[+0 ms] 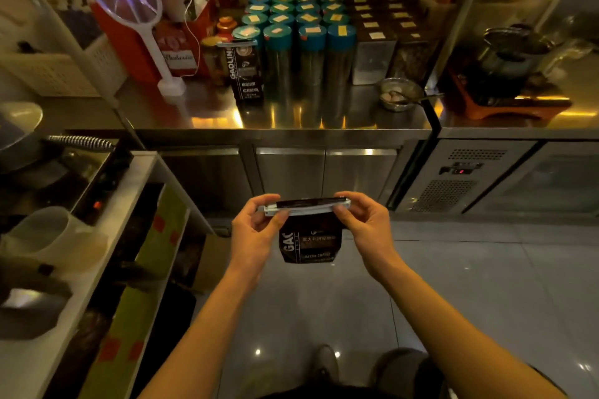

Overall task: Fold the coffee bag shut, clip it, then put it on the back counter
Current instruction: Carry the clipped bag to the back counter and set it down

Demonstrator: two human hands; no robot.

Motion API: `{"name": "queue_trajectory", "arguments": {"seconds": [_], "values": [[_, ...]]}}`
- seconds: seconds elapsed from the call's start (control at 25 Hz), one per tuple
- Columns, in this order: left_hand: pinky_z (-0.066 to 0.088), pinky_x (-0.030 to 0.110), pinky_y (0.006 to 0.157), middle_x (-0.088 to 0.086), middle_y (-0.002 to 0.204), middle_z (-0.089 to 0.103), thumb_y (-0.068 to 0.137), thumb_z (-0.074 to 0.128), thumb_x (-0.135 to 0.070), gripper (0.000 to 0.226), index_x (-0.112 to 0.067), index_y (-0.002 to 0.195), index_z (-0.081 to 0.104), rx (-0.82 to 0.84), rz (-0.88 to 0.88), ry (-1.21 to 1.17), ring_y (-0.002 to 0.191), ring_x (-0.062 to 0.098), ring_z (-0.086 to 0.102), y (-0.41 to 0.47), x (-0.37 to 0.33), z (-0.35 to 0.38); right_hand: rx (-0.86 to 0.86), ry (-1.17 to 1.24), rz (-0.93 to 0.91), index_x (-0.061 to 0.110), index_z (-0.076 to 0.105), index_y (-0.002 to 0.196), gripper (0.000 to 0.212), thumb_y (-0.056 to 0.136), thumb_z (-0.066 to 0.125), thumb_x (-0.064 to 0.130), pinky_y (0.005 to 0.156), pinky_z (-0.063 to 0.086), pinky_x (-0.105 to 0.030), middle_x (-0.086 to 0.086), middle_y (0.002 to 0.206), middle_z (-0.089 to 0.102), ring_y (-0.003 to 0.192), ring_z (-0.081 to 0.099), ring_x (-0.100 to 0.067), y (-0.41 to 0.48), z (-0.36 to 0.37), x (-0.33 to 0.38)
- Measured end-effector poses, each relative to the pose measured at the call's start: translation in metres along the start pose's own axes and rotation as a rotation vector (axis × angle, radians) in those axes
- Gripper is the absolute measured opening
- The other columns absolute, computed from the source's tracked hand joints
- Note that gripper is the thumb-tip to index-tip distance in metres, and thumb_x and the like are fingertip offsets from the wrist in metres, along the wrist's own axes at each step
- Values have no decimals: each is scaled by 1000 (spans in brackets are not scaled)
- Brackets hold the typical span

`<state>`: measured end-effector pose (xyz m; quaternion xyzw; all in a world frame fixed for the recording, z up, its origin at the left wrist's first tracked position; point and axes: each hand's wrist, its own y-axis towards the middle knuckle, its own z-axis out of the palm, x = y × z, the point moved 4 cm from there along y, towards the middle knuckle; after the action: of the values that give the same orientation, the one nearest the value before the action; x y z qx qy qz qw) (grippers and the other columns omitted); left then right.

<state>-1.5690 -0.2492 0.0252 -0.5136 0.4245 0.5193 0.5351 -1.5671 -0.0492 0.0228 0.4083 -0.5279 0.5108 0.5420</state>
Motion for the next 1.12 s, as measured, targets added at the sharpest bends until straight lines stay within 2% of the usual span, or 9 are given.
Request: {"name": "queue_trajectory", "arguments": {"seconds": [0.24,0.44,0.56,0.72,0.96,1.12], "values": [[59,27,73,1,97,75,88,66,-11,27,-23,111,62,5,-31,-4,95,17,72,112,-9,22,2,-15,7,11,66,108,21,88,64,8,74,59,-25,-6,96,75,91,72,-17,116,7,10],[58,25,78,4,109,72,85,65,2,44,-21,122,56,50,-58,-59,104,15,69,218,-4,22,-35,-38,19,14,66,105,19,88,63,6,70,58,-21,-2,93,75,89,73,-13,218,32,12],[57,26,84,5,112,71,84,66,2,50,-20,126,52,83,-60,-59,106,13,68,286,-11,14,-67,-55,18,13,67,104,18,88,64,5,72,58,-22,-2,93,75,89,73,-13,277,54,19],[56,22,80,1,110,71,86,66,0,51,-18,130,48,81,-54,-83,104,11,68,364,-17,8,-107,-59,17,11,67,104,18,87,64,5,74,59,-24,-1,93,74,88,72,-12,342,79,23],[58,23,83,2,105,73,85,67,0,36,-10,118,56,-50,-138,-92,103,16,69,446,-1,-7,-82,-48,87,15,68,97,16,86,66,4,68,58,-20,0,89,74,82,72,-9,426,113,16],[57,17,75,1,94,73,81,71,0,34,-15,109,57,-183,-107,-1,90,10,71,481,-1,-22,-2,-51,126,12,67,104,16,87,65,9,70,58,-22,-3,97,74,91,72,-15,469,131,6]]}}
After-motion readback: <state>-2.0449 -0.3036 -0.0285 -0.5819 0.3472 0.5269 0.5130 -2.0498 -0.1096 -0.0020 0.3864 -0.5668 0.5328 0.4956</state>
